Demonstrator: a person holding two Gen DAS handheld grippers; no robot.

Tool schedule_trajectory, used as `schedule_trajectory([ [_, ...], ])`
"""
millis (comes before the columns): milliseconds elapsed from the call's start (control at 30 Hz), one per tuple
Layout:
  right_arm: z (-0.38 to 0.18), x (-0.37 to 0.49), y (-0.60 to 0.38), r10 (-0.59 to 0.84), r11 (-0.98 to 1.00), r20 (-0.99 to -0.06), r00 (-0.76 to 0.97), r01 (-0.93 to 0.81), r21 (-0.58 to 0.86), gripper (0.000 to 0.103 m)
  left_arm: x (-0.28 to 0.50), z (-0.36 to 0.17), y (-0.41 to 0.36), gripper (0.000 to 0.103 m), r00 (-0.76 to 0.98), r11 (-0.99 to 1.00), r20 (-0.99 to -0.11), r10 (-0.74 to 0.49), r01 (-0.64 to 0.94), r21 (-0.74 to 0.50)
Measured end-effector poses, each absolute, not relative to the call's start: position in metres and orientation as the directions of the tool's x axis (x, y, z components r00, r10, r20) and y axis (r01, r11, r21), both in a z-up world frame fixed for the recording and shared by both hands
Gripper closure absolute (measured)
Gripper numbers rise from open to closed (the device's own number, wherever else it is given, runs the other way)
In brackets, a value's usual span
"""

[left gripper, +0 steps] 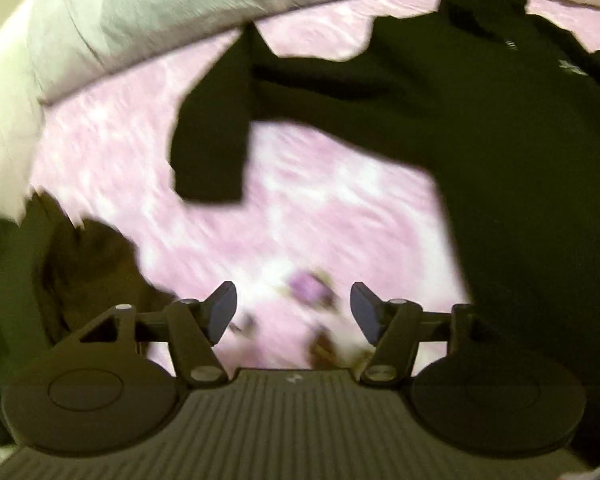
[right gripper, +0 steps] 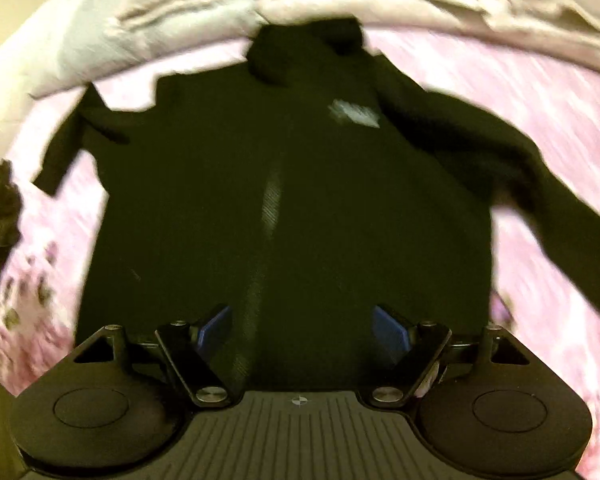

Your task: Fold clothes

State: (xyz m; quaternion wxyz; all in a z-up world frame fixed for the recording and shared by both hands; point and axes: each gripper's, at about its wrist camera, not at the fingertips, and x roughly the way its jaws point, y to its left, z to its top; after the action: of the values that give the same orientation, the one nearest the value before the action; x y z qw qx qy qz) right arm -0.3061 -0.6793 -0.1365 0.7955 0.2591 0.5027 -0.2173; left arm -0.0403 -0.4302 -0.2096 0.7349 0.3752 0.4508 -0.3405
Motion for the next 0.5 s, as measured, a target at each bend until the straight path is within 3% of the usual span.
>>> schedule_trajectory([
  [200, -0.142, -0.262, -0.652, -0.102, 0.776, -0.913, 0.394, 0.606, 0.175, 0.023, 0.022, -0.248, -0.463, 0.04, 0.395, 0.352, -0.888, -0.236, 0.886, 0.301],
  [333, -0.148, -0.245, -0.624, -0.148, 0.757, -0.94, 0.308, 0.647, 0.093, 0.023, 0.06, -0.306, -0.494, 0.041, 0.414, 0.264, -0.871, -0.263, 0.9, 0.347],
  [400, -0.154, -0.236, -0.613, -0.147, 0.742, -0.952, 0.269, 0.666, 0.074, 0.023, 0.079, -0.321, -0.502, 0.061, 0.406, 0.235, -0.874, -0.266, 0.907, 0.35],
  [433, -0.158, -0.231, -0.608, -0.145, 0.735, -0.957, 0.25, 0.675, 0.065, 0.023, 0.087, -0.325, -0.503, 0.086, 0.404, 0.214, -0.877, -0.26, 0.91, 0.356],
  [467, -0.161, -0.227, -0.602, -0.144, 0.727, -0.962, 0.231, 0.684, 0.055, 0.022, 0.095, -0.316, -0.496, 0.096, 0.385, 0.217, -0.882, -0.272, 0.918, 0.333],
  [500, -0.163, -0.22, -0.598, -0.137, 0.723, -0.965, 0.222, 0.689, 0.055, 0.023, 0.103, -0.306, -0.489, 0.098, 0.365, 0.22, -0.887, -0.284, 0.925, 0.31],
])
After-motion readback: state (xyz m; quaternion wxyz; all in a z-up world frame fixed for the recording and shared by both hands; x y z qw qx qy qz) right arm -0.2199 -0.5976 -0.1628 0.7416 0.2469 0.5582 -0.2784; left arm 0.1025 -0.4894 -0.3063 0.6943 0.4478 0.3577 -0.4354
